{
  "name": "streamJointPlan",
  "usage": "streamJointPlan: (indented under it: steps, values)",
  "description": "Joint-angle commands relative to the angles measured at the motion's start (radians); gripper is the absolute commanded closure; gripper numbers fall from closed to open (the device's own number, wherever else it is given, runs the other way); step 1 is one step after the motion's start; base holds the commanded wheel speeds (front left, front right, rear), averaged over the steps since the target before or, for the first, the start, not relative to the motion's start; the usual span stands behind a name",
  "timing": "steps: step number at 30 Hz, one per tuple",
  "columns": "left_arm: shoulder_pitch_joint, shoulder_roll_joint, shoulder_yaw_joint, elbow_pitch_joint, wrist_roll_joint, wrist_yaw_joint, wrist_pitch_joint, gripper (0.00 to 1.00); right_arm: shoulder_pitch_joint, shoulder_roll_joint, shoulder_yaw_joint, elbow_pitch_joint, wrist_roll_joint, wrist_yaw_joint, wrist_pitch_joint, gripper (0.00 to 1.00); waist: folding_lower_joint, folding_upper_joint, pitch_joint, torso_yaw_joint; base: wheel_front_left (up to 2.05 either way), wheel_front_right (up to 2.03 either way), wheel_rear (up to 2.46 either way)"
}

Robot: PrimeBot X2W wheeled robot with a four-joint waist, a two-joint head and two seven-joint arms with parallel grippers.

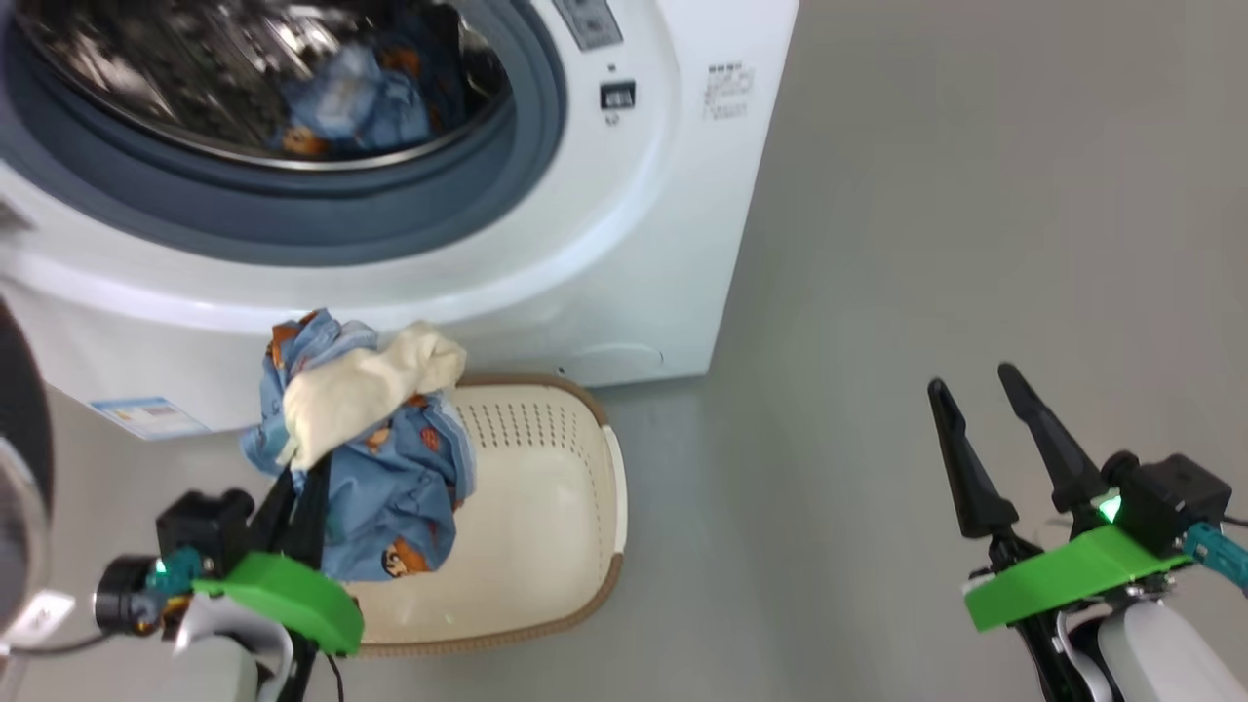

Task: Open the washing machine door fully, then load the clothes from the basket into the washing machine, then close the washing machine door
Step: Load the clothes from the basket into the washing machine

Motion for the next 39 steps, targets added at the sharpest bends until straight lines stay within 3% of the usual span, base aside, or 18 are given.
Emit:
streamJointPlan:
  steps: [1, 10, 20, 29, 39]
  values:
    - [0.021, 0.025, 0.038, -0.046, 0.014, 0.009, -0.013, 1.0, 0.02, -0.015, 0.013, -0.017, 0.01, 0.007, -0.008, 0.0, 0.0, 0.0, -0.078, 0.035, 0.0, 0.0, 0.0]
    - [0.187, 0.007, 0.106, -0.293, 0.06, 0.032, -0.013, 1.0, 0.093, -0.024, -0.011, -0.017, 0.011, 0.007, -0.008, 0.0, 0.0, 0.0, -0.155, 0.059, 0.0, 0.0, 0.0]
    - [0.311, -0.016, 0.149, -0.49, 0.089, 0.047, -0.014, 1.0, 0.131, -0.027, -0.042, -0.032, 0.007, 0.007, -0.008, 0.0, 0.0, 0.0, -0.167, 0.072, 0.0, 0.0, 0.0]
    - [0.316, -0.021, 0.167, -0.524, 0.091, 0.044, -0.014, 1.0, 0.129, -0.025, -0.048, -0.037, 0.004, 0.007, -0.008, 0.0, 0.0, 0.0, -0.153, 0.066, 0.0, 0.0, 0.0]
    - [0.171, -0.029, 0.177, -0.467, 0.077, 0.034, -0.014, 1.0, 0.094, -0.028, -0.043, -0.046, 0.0, 0.007, -0.008, 0.0, 0.0, 0.0, -0.079, 0.033, 0.0, 0.0, 0.0]
